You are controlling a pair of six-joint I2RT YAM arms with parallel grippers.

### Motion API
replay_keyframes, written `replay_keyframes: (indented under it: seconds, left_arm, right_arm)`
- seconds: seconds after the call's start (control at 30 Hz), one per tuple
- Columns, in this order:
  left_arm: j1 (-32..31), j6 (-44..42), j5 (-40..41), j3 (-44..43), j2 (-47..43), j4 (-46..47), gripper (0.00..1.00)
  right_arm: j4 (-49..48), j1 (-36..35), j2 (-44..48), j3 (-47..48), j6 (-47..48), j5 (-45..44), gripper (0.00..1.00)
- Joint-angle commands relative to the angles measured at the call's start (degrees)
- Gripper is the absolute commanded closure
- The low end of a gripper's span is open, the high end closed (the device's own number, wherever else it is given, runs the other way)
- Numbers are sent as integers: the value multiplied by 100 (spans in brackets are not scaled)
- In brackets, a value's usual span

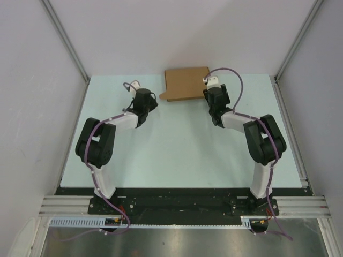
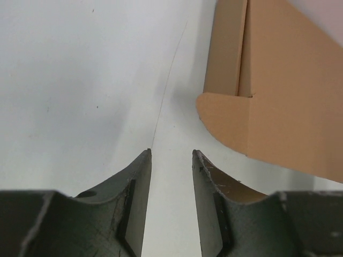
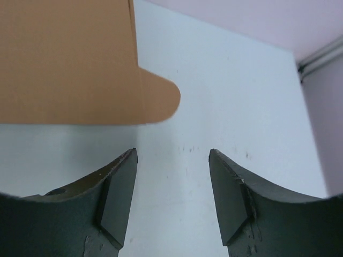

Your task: Fold the paper box

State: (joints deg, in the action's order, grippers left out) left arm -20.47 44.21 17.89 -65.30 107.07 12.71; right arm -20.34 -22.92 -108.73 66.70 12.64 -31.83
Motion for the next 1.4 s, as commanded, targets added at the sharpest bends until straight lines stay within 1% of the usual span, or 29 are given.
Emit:
replay_keyframes:
  seconds: [0.0,0.2,0.43,0.57,0.63,0.67,0.77,0.83,1.0,1.2,1.23,1.37]
  left_arm:
    - [34,-298,180,-378,60,39,58]
    - [52,-290,92,-387,200,118,57]
    - [61,-281,4,-677,376,30,57]
    - [69,-316,21,-712,420,21,57]
    - [104,-316,13,-721,420,30,57]
    - [96,-316,13,-730,438,21,57]
    - [131,-325,4,-783,482,12,57]
    - [148,-325,-13,-792,499,12,57]
    - [157,-264,-75,-818,596,-14,57]
    - [166,-228,-84,-809,631,-23,58]
    - [166,-237,-84,-809,614,-14,58]
    - [201,-290,-31,-862,596,-5,57]
  right_arm:
    - [-980,-108,-526,484,1810,-201,38]
    - [-1165,68,-974,634,1952,-51,41]
    - [-1394,182,-1519,924,2032,-130,44]
    - [-1578,235,-1669,1064,1996,-60,50]
    - [-1605,235,-1731,1179,1970,-42,57]
    - [-1535,252,-1748,1222,1892,-7,61]
    - [-1500,235,-1757,1302,1803,11,69]
    - [-1447,235,-1748,1328,1681,63,69]
    - [-964,226,-1670,1451,1171,239,74]
    - [-841,42,-1643,1460,1249,248,77]
    - [-805,33,-1634,1460,1145,257,78]
    - [-568,-72,-1590,1452,1029,231,83]
